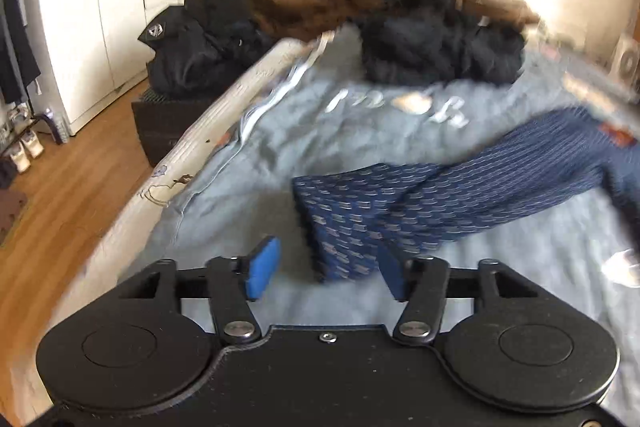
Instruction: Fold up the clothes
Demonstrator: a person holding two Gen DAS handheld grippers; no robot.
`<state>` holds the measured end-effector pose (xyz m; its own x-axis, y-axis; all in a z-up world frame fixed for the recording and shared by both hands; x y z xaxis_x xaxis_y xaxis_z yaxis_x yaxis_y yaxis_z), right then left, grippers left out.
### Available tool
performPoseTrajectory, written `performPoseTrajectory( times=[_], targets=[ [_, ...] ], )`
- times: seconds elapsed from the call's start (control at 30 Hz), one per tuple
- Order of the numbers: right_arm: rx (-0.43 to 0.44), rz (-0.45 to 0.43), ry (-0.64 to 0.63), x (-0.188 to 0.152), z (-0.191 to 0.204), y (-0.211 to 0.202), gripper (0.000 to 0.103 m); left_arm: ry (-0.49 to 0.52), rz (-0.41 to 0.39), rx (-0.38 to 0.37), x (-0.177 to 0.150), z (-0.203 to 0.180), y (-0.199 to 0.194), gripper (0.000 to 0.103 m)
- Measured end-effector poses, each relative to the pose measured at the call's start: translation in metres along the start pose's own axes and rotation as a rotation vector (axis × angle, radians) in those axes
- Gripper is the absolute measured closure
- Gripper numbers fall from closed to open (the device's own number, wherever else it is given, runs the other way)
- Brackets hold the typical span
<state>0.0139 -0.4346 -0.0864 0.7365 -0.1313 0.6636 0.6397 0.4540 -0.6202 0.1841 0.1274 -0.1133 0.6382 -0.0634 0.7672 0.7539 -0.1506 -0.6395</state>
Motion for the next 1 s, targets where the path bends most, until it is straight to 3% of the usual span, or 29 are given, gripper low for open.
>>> performPoseTrajectory(
  times=[0.17,0.23,0.27,0.4,0.6,0.77,0.87,1.0],
  targets=[
    [0.013,-0.012,0.032,-0.003,-0.001,-0.004,0.024,0.213,0.017,-0.196,-0.052,-0.124,-0.040,0.045],
    [0.026,-0.016,0.031,-0.005,0.002,-0.007,0.024,0.229,0.022,-0.308,-0.067,-0.173,-0.045,0.040],
    [0.033,-0.018,0.030,-0.006,0.004,-0.008,0.024,0.230,0.019,-0.341,-0.065,-0.189,-0.040,0.036],
    [0.039,-0.029,0.019,-0.011,0.009,-0.020,0.024,0.234,0.003,-0.463,-0.054,-0.251,-0.019,0.036],
    [0.014,-0.058,0.039,-0.013,0.002,-0.040,0.024,0.073,0.076,-0.468,-0.002,-0.281,0.054,0.033],
    [0.010,-0.065,0.063,-0.014,-0.016,-0.043,0.024,-0.139,0.142,-0.485,0.018,-0.282,0.102,0.033],
    [0.001,-0.077,0.088,-0.007,-0.040,-0.044,0.024,-0.275,0.158,-0.484,0.033,-0.274,0.130,0.033],
    [-0.012,-0.089,0.149,0.021,-0.101,-0.043,0.024,-0.357,0.186,-0.468,0.045,-0.268,0.157,0.034]
  ],
)
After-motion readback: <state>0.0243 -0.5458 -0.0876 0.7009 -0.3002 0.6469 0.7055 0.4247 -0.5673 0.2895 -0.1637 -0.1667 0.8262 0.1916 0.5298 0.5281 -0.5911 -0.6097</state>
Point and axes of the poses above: each gripper's, at about its wrist camera, not at the fingertips, and y roughly the way its jaws point, z to its left, x to its top, the point moved 3 cm from there along y, roughly the way its jaws point
